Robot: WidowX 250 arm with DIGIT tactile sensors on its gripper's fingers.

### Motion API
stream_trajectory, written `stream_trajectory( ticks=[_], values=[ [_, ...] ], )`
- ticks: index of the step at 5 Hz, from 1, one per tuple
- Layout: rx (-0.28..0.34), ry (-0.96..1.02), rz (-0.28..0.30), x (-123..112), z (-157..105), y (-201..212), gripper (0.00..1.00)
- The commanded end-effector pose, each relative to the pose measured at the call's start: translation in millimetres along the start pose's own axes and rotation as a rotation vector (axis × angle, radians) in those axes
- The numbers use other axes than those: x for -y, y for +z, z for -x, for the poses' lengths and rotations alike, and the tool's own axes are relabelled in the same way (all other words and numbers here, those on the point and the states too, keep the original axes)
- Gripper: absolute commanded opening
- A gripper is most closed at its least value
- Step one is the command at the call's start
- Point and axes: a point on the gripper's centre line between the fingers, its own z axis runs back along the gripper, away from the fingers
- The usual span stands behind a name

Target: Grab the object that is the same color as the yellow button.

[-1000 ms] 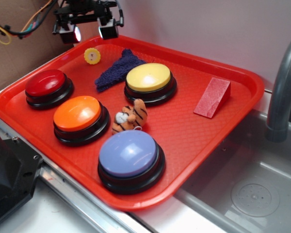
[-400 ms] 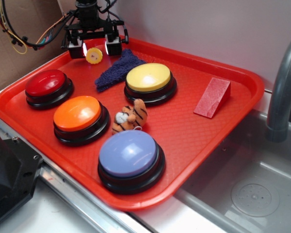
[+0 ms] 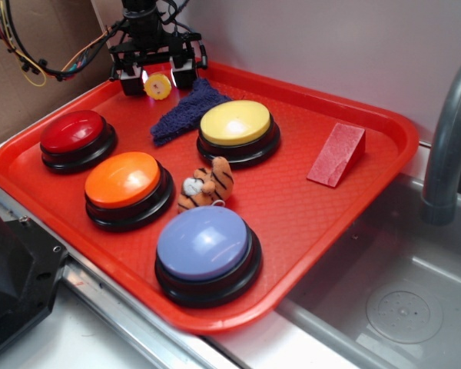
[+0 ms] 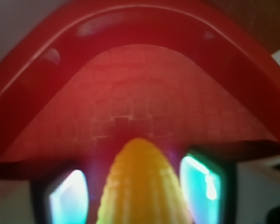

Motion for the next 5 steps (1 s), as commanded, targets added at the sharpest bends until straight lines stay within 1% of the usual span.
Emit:
stream_trajectory(
  ticks=[1, 2, 3, 4, 5],
  values=[
    [-0.023, -0.286, -0.033, -21, 28, 82, 0.00],
    [-0.069, -0.445, -0.054, -20, 50, 134, 0.00],
    [-0.122, -0.691, -0.039, -10, 75, 164, 0.00],
    [-0.087, -0.886, -0.032, 9, 105, 184, 0.00],
    [-0.101, -1.003, 0.017, 9, 132, 198, 0.00]
  ],
)
